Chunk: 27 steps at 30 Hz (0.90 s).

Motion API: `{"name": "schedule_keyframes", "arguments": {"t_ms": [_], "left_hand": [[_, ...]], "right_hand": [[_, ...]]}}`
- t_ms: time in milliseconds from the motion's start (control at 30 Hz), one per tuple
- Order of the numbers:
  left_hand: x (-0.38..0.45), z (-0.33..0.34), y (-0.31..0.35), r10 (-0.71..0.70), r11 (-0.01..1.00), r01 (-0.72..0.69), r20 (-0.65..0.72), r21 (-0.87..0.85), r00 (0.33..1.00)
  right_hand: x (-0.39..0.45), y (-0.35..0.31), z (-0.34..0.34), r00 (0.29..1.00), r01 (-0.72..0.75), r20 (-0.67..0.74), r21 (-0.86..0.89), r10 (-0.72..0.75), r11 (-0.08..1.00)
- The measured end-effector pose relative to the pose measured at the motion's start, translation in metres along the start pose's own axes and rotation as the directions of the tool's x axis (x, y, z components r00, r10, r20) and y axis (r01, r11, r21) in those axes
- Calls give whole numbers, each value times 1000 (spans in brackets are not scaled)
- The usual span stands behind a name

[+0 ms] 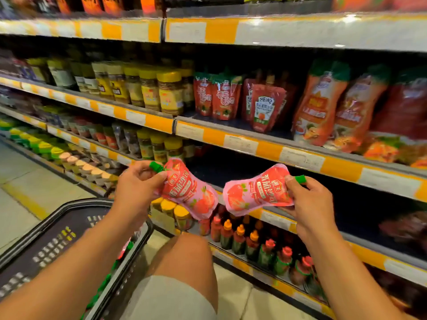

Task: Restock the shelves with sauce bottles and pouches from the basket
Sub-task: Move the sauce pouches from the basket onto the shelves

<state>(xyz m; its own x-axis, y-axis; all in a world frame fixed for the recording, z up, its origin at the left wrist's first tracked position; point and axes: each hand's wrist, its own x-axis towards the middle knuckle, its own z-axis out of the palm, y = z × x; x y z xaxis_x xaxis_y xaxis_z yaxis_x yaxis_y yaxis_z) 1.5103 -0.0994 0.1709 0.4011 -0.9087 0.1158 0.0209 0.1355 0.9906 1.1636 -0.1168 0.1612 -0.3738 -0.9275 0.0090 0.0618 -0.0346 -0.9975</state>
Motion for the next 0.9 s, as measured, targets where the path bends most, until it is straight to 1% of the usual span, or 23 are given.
{"name": "schedule_keyframes", "arguments": {"t_ms": [100,267,367,500,600,667,767,833,900], "left_hand": [[-2,50,-9,-44,999,45,43,-17,998],[-12,132,-24,-168,979,179,116,-94,979],[-17,172,-30,-198,974,214,172,-80,965],[-21,210,-38,-218,969,236,203,-69,955],[-20,235,-40,-245,962,265,223,-64,944],[-19,252,-40,-245,963,266,253,-50,936],[-21,275,-39,-235,968,249,282,-12,930],[-22,288,-39,-221,972,234,299,-9,928],[-23,300,-40,-214,975,220,306,16,928]], "right_hand": [[6,4,-45,994,-18,-106,48,23,999],[14,9,-101,961,-13,-274,112,44,994],[17,14,-120,942,-9,-333,117,48,993],[22,19,-148,903,-32,-415,189,110,981],[29,17,-167,877,-8,-465,237,121,971],[33,14,-176,861,21,-500,217,93,976],[37,13,-184,832,80,-554,89,-17,993],[40,13,-186,817,117,-568,1,-96,993],[45,16,-187,809,149,-569,-48,-149,988]]}}
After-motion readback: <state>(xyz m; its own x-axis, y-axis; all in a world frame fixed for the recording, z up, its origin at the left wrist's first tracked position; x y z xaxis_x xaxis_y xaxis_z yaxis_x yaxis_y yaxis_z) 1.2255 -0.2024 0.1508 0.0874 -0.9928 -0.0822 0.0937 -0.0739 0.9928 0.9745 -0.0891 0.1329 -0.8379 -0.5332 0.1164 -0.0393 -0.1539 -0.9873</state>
